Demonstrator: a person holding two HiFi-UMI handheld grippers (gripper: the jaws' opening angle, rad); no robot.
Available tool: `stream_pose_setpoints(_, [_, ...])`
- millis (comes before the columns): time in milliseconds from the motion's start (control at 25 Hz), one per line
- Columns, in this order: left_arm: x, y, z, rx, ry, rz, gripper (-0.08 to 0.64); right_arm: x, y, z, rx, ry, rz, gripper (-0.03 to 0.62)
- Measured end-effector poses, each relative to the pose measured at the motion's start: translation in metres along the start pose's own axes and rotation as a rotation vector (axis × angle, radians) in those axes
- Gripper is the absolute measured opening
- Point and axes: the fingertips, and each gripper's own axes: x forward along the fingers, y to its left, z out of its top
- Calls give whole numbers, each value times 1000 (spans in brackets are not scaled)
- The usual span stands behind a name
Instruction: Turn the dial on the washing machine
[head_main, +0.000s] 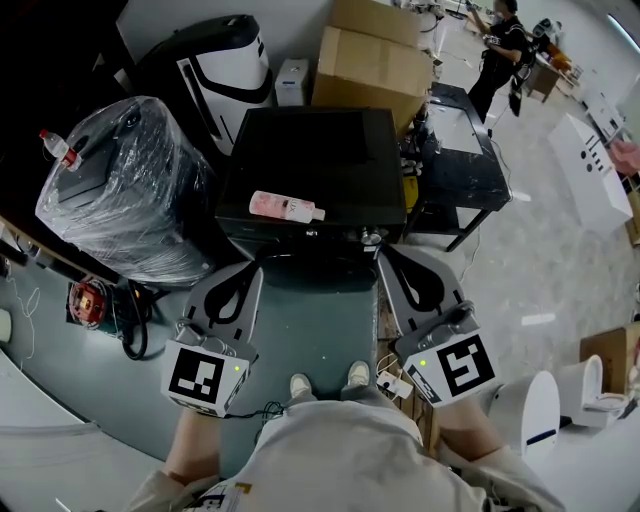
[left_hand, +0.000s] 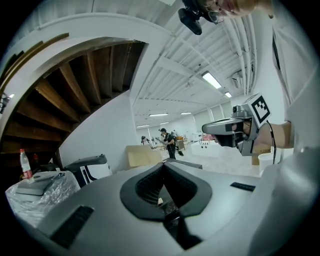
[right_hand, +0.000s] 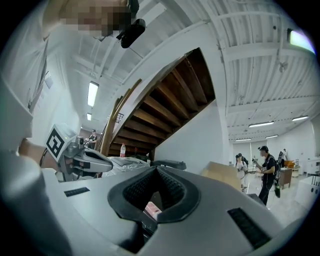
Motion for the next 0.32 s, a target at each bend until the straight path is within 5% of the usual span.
stream_pose_setpoints(320, [-4, -7, -4, -5, 9, -12, 18, -3, 10, -1, 48, 7, 13, 28])
